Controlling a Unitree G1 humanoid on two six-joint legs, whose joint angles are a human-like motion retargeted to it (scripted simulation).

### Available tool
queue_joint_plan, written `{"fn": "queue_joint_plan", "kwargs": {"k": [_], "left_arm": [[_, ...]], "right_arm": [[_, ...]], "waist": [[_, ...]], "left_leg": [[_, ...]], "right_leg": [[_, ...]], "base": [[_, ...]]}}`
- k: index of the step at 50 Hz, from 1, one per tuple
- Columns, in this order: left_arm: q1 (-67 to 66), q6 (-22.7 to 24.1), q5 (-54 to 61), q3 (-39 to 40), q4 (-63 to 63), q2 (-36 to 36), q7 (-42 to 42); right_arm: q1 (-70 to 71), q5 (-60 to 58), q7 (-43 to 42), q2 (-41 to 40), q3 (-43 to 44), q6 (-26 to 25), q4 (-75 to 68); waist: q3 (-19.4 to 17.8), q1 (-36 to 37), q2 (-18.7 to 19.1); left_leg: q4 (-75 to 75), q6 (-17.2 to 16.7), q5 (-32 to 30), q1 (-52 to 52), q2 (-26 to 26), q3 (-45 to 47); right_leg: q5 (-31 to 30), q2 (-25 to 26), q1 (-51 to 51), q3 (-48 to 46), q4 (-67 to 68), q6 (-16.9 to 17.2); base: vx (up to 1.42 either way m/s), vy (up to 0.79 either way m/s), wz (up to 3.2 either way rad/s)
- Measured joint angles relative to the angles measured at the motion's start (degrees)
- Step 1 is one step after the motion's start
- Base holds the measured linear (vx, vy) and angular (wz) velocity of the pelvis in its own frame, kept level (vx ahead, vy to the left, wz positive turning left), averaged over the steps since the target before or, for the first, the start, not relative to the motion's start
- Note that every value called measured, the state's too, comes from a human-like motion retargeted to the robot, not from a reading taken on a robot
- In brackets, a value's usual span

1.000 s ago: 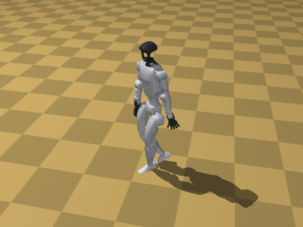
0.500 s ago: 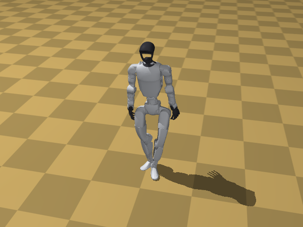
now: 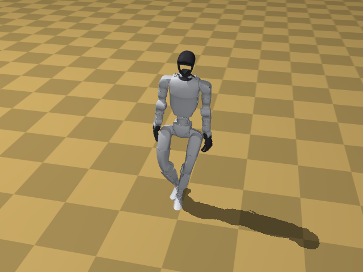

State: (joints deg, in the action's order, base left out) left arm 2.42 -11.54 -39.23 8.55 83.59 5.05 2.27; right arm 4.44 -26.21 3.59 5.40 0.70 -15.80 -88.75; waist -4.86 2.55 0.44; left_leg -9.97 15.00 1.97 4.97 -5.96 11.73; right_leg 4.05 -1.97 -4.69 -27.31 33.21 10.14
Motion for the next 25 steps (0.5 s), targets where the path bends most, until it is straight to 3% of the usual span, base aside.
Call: {"fn": "queue_joint_plan", "kwargs": {"k": [2,5,10,14,15,17,20,25], "left_arm": [[1.9,0.7,0.1,-1.2,-1.4,0.8,-0.1],[4.3,1.8,0.1,-2.3,-4.1,1.6,0.1],[6.4,4.2,2.1,-2.3,-8.4,2.1,0.0],[6.3,5.1,3.1,-2.0,-8.9,2.7,0.4],[6.0,5.1,2.9,-1.8,-8.8,2.8,0.5],[5.2,4.9,2.4,-1.2,-8.7,2.7,0.2],[3.1,4.9,2.8,-0.2,-7.5,2.1,-1.3],[1.3,3.3,1.3,1.6,-3.9,1.0,-0.8]], "right_arm": [[-0.8,0.0,0.7,0.2,0.3,-0.1,-0.4],[-1.9,0.6,0.8,0.7,1.3,-0.3,-1.3],[-3.6,1.3,1.7,1.5,2.2,-0.3,-3.3],[-4.4,1.8,2.2,1.3,2.3,-0.6,-5.4],[-4.5,1.9,2.1,1.2,2.3,-0.9,-5.8],[-3.7,2.1,2.6,0.7,3.3,-1.3,-6.1],[-2.7,2.7,2.8,-0.1,3.9,-0.6,-5.0],[0.9,3.8,2.1,-0.7,3.5,0.6,-1.4]], "waist": [[-0.2,-1.1,0.0],[-0.5,-2.8,-0.4],[-1.2,-4.5,-2.9],[-1.0,-2.5,-3.6],[-0.6,-1.4,-3.6],[-1.7,-0.4,-4.6],[-2.9,1.2,-5.6],[-5.3,1.8,-7.4]], "left_leg": [[1.1,0.0,0.2,-1.3,0.3,0.2],[2.7,-0.1,0.6,-2.9,0.2,0.3],[3.4,0.0,2.6,-6.3,-1.4,1.1],[3.2,0.0,5.3,-9.8,-0.7,3.9],[2.9,0.0,6.1,-10.4,-0.3,5.0],[0.0,0.0,7.8,-11.9,-0.1,6.1],[-7.6,0.0,7.8,-12.1,1.6,9.3],[-32.2,0.0,-0.4,-1.9,5.7,7.1]], "right_leg": [[0.8,0.3,-3.0,2.2,1.2,-0.5],[2.5,-0.5,-6.6,3.5,-1.2,-4.2],[3.0,1.2,-8.1,8.9,-14.4,-9.2],[3.2,2.7,-4.4,5.1,-19.8,-17.0],[4.7,2.6,-2.8,0.5,-20.0,-17.8],[4.1,4.9,-2.2,10.9,-20.4,-17.6],[5.8,4.9,2.4,9.8,-22.4,-18.3],[7.8,4.5,6.6,9.6,-25.2,-19.2]], "base": [[0.14,-0.13,-0.02],[0.22,-0.15,0.19],[0.27,-0.21,0.12],[0.32,-0.22,-0.40],[0.29,-0.20,-0.60],[0.39,-0.32,-0.40],[0.40,-0.36,-0.38],[0.31,-0.39,0.11]]}}
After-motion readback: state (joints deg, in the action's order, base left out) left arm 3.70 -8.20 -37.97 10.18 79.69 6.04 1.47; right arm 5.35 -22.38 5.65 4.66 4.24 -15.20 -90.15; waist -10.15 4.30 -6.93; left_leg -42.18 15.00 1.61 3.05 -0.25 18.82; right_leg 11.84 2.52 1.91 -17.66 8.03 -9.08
